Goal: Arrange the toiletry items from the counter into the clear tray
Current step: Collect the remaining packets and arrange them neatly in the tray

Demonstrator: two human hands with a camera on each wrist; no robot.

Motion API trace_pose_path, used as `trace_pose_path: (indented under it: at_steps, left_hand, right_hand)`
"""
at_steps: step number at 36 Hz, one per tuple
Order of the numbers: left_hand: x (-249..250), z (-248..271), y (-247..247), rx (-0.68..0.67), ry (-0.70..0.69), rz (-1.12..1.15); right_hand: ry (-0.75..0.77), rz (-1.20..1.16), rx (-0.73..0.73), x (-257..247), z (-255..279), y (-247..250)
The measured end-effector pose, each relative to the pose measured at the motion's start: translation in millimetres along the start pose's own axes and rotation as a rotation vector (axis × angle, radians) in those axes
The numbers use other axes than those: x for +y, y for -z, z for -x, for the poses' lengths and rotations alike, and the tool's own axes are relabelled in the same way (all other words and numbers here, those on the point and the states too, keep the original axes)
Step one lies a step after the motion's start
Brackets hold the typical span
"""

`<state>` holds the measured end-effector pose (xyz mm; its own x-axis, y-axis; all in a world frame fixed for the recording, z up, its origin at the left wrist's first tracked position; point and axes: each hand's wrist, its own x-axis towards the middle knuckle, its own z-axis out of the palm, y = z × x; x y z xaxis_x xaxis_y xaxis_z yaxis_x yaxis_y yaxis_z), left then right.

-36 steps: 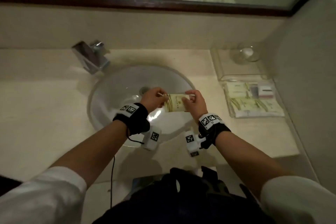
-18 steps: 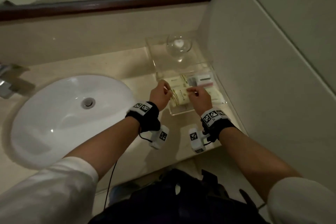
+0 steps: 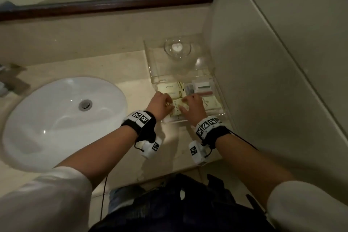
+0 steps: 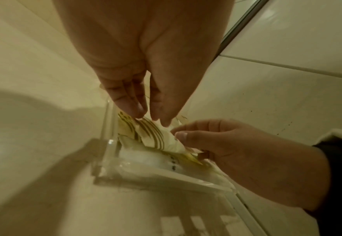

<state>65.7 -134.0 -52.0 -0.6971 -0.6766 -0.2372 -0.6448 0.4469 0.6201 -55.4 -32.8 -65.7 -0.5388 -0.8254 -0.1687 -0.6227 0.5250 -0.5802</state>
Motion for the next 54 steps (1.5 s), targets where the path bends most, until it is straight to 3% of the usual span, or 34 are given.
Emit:
trace_pose_path:
  at_steps: [3,8,13,18,32,38,45,54]
  left_hand:
    - [0,2,0,-0.034,-0.031,-0.021]
    - [-1,5,-1,-0.045,-0.050,-0.060]
    - [0,7,3,-0.038,-0.083,-0.057]
    - [-7,9,9,0.013,-0.182,0.012]
    - [-41,17,21,0.066,-0.304,0.095]
    - [-32,16,13,0.048,-0.362,0.059]
    - [-13,9,-5,-0.125,-0.372,-0.115]
    - [-13,0,-29,-0.187,-0.411,-0.314]
  right_hand:
    - [-0.003,0.171,0.029,-1,-2,-1]
    - [0.025,0.249,-0.015,2,0,1]
    - [0.043,0.162,0.019,4,5,6]
    - [0.028,0.100,0.160,7,16,12]
    - [-0.172,0.029,0.366,23,49,9]
    - [-0.115,0.124,0.261,36,46,11]
    - [0.023,0.315,0.084,56,33,17]
    - [0.084,0.356,-0.014,79,25,26]
